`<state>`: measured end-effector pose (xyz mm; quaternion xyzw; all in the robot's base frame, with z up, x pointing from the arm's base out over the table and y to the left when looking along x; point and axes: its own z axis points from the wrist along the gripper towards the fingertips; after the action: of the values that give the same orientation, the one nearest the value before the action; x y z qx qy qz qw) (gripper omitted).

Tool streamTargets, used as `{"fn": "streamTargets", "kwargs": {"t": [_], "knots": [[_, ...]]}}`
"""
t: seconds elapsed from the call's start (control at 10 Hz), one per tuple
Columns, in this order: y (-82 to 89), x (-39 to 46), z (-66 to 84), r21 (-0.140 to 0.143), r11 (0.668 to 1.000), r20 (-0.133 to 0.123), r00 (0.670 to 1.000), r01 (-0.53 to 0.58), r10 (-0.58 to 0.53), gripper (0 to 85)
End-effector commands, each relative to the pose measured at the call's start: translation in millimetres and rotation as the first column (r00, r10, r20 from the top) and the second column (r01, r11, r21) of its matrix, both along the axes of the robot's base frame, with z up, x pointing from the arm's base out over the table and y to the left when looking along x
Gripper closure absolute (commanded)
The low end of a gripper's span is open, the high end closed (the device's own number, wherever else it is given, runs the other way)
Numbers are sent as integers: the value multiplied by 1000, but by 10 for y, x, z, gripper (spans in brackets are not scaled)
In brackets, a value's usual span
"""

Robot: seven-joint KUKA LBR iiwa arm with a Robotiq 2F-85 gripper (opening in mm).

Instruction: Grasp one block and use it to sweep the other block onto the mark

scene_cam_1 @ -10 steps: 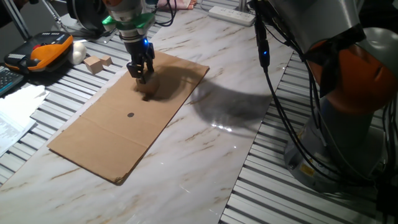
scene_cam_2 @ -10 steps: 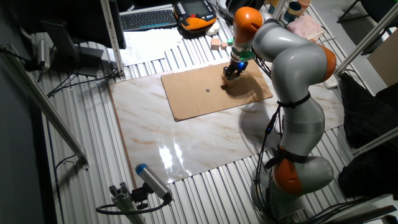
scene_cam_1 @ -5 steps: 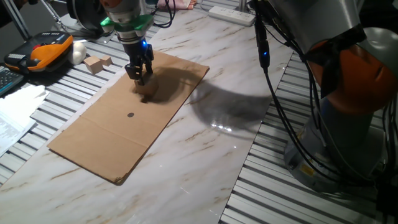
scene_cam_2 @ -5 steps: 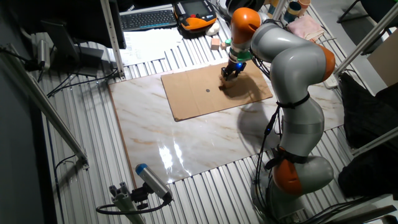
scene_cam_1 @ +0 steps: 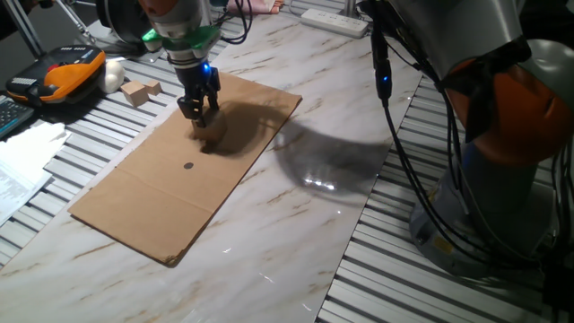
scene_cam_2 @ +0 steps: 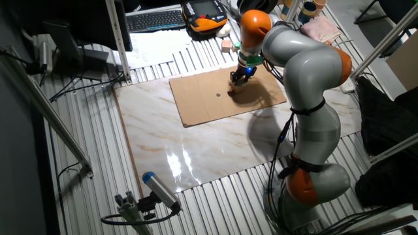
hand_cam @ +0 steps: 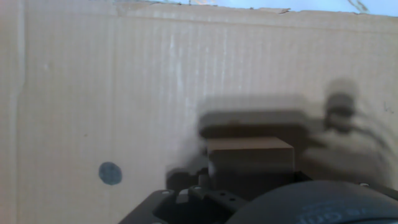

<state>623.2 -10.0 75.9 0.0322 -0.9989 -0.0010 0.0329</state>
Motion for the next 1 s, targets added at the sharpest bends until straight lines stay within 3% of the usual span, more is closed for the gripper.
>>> {"fn": "streamTargets", "kwargs": {"t": [0.0,0.9], "knots": [[23,-8,2,-1,1000,2,1000,4,-4,850],[275,-106,-38,-9,998,22,998,56,-56,850]]}}
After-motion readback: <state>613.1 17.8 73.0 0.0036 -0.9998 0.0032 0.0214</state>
